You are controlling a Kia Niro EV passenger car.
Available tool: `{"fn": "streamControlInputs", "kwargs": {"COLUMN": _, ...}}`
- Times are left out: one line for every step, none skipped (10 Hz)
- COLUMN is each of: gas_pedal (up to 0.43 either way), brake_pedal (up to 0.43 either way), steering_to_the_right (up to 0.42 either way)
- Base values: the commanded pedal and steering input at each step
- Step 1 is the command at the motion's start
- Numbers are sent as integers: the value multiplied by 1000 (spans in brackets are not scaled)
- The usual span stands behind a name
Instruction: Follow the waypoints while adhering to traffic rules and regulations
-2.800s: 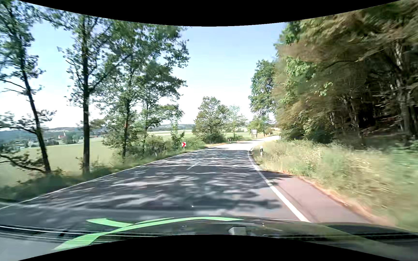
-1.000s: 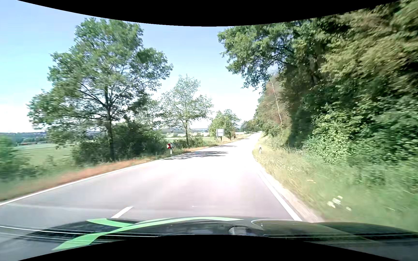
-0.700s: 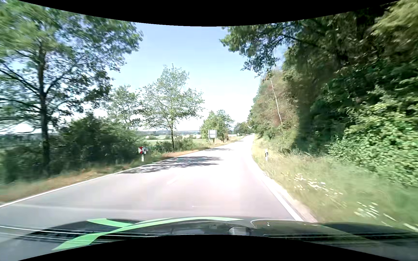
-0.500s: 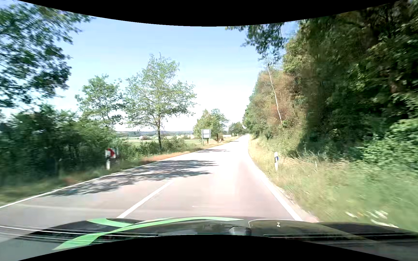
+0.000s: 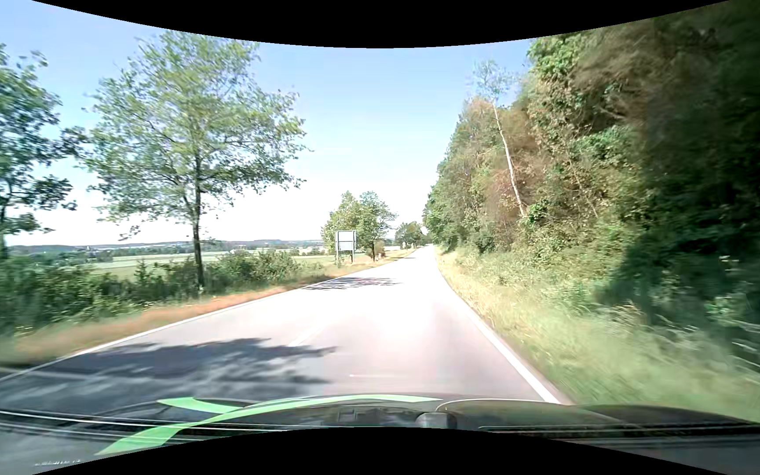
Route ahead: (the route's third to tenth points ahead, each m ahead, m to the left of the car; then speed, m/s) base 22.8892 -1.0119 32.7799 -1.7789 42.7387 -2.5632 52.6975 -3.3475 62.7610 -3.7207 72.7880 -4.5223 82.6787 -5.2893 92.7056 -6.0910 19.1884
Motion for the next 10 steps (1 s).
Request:
{"fn": "streamControlInputs", "kwargs": {"gas_pedal": 209, "brake_pedal": 0, "steering_to_the_right": 22}}
{"fn": "streamControlInputs", "kwargs": {"gas_pedal": 209, "brake_pedal": 0, "steering_to_the_right": 21}}
{"fn": "streamControlInputs", "kwargs": {"gas_pedal": 220, "brake_pedal": 0, "steering_to_the_right": 19}}
{"fn": "streamControlInputs", "kwargs": {"gas_pedal": 220, "brake_pedal": 0, "steering_to_the_right": 17}}
{"fn": "streamControlInputs", "kwargs": {"gas_pedal": 220, "brake_pedal": 0, "steering_to_the_right": 16}}
{"fn": "streamControlInputs", "kwargs": {"gas_pedal": 220, "brake_pedal": 0, "steering_to_the_right": 16}}
{"fn": "streamControlInputs", "kwargs": {"gas_pedal": 209, "brake_pedal": 0, "steering_to_the_right": 15}}
{"fn": "streamControlInputs", "kwargs": {"gas_pedal": 197, "brake_pedal": 0, "steering_to_the_right": 13}}
{"fn": "streamControlInputs", "kwargs": {"gas_pedal": 189, "brake_pedal": 0, "steering_to_the_right": 10}}
{"fn": "streamControlInputs", "kwargs": {"gas_pedal": 189, "brake_pedal": 0, "steering_to_the_right": 6}}
